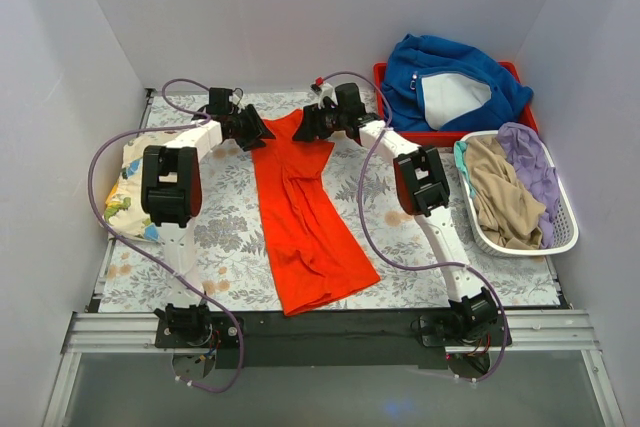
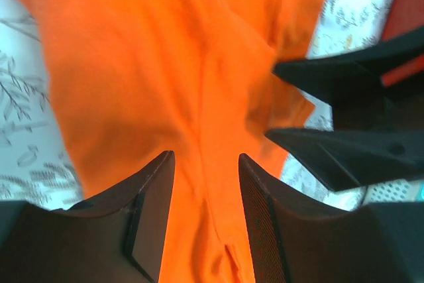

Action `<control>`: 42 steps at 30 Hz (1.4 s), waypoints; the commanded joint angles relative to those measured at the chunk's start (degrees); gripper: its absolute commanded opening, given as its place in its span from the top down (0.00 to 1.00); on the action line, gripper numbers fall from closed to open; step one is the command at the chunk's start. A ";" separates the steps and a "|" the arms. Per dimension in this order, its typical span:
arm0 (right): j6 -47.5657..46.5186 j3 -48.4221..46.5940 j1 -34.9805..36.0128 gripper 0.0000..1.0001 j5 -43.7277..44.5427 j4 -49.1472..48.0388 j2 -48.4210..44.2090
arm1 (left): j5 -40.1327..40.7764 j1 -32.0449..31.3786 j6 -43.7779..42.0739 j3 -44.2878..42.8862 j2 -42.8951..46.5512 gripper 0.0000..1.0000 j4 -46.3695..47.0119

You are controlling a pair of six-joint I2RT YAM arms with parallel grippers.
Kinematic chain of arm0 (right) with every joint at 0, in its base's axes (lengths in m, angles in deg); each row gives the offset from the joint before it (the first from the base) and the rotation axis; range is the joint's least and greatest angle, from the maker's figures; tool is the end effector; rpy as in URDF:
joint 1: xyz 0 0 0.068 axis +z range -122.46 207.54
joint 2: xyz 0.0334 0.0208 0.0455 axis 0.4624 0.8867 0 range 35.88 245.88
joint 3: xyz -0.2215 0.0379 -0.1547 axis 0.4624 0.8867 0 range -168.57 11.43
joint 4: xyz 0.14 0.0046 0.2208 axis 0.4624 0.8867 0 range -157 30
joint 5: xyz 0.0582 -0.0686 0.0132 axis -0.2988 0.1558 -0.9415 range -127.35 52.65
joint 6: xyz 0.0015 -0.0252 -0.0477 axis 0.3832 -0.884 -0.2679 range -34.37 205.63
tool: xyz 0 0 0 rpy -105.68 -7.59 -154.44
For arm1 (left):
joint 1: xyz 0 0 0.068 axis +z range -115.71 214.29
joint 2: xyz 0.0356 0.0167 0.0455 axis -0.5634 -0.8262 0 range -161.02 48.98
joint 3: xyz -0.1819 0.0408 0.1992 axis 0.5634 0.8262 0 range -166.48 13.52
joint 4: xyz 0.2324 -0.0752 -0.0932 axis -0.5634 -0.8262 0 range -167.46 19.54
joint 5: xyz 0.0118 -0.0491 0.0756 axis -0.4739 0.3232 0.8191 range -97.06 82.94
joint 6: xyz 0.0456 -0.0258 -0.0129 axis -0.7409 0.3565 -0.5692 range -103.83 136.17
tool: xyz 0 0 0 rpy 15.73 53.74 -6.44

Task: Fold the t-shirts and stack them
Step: Fold the tshirt

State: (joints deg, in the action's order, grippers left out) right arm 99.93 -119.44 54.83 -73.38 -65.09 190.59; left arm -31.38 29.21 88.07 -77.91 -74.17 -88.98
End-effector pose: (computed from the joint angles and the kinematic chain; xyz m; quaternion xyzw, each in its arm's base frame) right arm 0.5234 0.2935 0.1374 -0.2545 0.7816 0.4244 0.3797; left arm 0.4692 -0.0565 0.1749 -0.4464 0.8068 -0.3619 0.1369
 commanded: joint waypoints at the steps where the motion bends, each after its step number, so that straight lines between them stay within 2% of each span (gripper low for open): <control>1: -3.58 3.34 -0.75 0.28 6.42 3.27 -2.31 | 2.43 -0.28 -1.93 -3.30 -2.79 0.58 -2.47; 6: -5.77 2.63 -1.01 0.28 11.93 7.84 -3.97 | 7.25 -0.19 -3.43 -6.73 -7.53 0.58 -5.99; 13: -7.36 9.66 -1.01 0.28 15.28 8.20 -7.76 | 10.24 -0.19 -6.24 -12.97 -12.54 0.58 -10.12; 18: -8.85 13.88 -1.36 0.28 18.27 8.19 -9.95 | 11.66 -0.19 -9.40 -15.17 -12.55 0.58 -11.27; 26: -10.87 15.65 -3.38 0.28 23.90 8.11 -12.94 | 6.92 -0.19 -12.48 -20.00 -14.92 0.58 -12.15; 31: -12.54 11.08 -4.88 0.28 20.48 8.46 -13.12 | 1.56 -0.37 -12.31 -21.24 -14.84 0.58 -11.54; 33: -12.98 12.03 -4.70 0.28 18.20 8.29 -15.66 | 0.33 -0.72 -12.13 -20.80 -13.35 0.58 -9.88; 37: -13.16 20.61 -4.52 0.27 14.86 7.93 -23.30 | -0.64 -0.98 -11.34 -23.07 -13.34 0.57 -7.75; 40: -12.90 27.49 -3.56 0.27 13.53 9.33 -31.12 | -0.64 -1.07 -11.08 -32.02 -17.54 0.57 -11.17; 42: -12.72 36.18 -2.95 0.28 11.61 9.78 -37.18 | -0.91 -1.16 -10.82 -37.55 -19.48 0.57 -13.72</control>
State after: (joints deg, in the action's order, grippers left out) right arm 88.13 -89.21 50.08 -57.27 -56.20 163.03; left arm -31.01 28.38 77.49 -108.06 -92.51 -100.13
